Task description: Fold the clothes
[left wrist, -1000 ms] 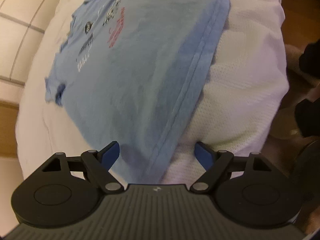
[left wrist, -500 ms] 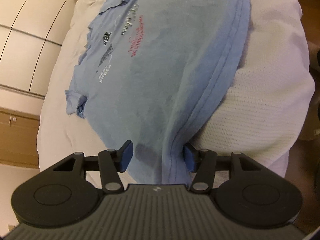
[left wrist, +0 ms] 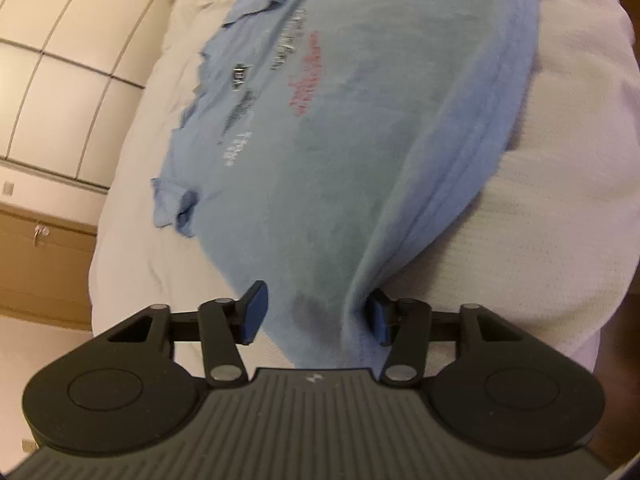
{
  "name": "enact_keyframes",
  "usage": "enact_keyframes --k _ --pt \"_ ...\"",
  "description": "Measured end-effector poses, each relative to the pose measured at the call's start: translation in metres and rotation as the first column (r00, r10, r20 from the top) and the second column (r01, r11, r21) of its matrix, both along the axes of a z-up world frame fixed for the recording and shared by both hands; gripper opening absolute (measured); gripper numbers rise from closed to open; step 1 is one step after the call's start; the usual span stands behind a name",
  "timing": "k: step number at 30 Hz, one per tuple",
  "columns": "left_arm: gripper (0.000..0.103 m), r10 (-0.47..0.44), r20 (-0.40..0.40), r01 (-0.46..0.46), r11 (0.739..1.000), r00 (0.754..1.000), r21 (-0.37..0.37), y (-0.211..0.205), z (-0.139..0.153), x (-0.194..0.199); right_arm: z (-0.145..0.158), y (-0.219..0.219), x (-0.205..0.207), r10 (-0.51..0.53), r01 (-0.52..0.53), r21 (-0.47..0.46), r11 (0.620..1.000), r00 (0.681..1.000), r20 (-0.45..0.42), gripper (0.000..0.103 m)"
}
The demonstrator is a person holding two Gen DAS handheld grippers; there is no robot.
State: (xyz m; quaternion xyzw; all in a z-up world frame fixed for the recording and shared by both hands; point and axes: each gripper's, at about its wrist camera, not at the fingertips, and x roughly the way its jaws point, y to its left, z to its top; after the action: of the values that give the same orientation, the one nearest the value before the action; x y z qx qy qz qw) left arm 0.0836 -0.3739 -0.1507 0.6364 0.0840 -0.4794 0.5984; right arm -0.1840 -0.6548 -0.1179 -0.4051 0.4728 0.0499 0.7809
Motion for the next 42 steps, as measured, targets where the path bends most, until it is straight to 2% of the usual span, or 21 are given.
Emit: enact_keyframes --k 1,2,3,5,10,14,19,25,31,34,36,39,42 --pt "0.033 -0.009 -0.006 0.009 1.000 1.000 0.014 -0.001 -0.002 -0.001 -0.002 -0.001 0.001 0.002 -0.002 -0.001 1.000 1.000 -0.009 0.036" --pt "0.023 -0.016 -0.012 0.017 0.999 1.000 0.028 -0.001 -0.004 -0.002 -0.004 -0.002 0.002 0.010 -0.010 0.002 1.000 1.000 -0.021 0.030" --pt "0.018 -0.011 -0.024 0.012 0.999 1.000 0.034 0.000 -0.003 -0.003 -0.004 -0.001 0.003 0.019 -0.019 0.009 1.000 0.999 -0.031 0.018" --pt "0.004 -0.001 -0.047 0.003 0.999 0.999 0.045 0.002 -0.001 -0.003 -0.003 0.000 0.004 0.031 -0.030 0.026 0.999 0.999 -0.041 0.005" --pt "0.002 0.012 -0.095 -0.010 1.000 0.995 0.023 0.014 0.027 -0.002 0.023 -0.006 0.008 -0.021 0.027 0.114 0.993 0.998 -0.058 0.001" --pt "0.001 -0.008 -0.105 0.008 1.000 0.994 -0.002 0.023 0.056 -0.005 0.055 -0.005 0.001 0.001 0.010 0.165 0.986 0.998 -0.067 0.002" --pt "0.001 -0.002 -0.124 0.001 1.000 0.992 -0.009 0.039 0.089 -0.013 0.089 0.000 -0.006 -0.005 0.020 0.188 0.982 0.997 -0.082 0.002" --pt "0.001 0.018 -0.205 -0.008 0.999 0.979 0.051 0.075 0.127 -0.044 0.124 0.014 -0.029 0.025 0.006 0.226 0.974 0.991 -0.134 0.001" --pt "0.001 0.037 -0.338 0.013 0.989 0.940 0.146 0.105 0.155 -0.077 0.153 0.028 -0.068 0.030 0.041 0.286 0.957 0.970 -0.240 0.001" --pt "0.001 0.056 -0.356 -0.015 0.993 0.933 0.117 0.084 0.169 -0.052 0.166 0.034 -0.077 0.041 0.049 0.301 0.952 0.957 -0.286 0.001" --pt "0.001 0.065 -0.361 -0.034 0.995 0.930 0.093 0.067 0.179 -0.030 0.174 0.030 -0.071 0.021 0.066 0.297 0.953 0.959 -0.282 0.001" --pt "0.001 0.091 -0.380 -0.073 0.995 0.920 0.061 0.031 0.198 0.015 0.191 0.010 -0.042 -0.039 0.097 0.273 0.957 0.977 -0.210 0.001" --pt "0.002 0.121 -0.422 -0.111 0.993 0.899 0.049 -0.016 0.210 0.070 0.207 -0.017 0.003 -0.085 0.112 0.250 0.962 0.990 -0.114 0.001"
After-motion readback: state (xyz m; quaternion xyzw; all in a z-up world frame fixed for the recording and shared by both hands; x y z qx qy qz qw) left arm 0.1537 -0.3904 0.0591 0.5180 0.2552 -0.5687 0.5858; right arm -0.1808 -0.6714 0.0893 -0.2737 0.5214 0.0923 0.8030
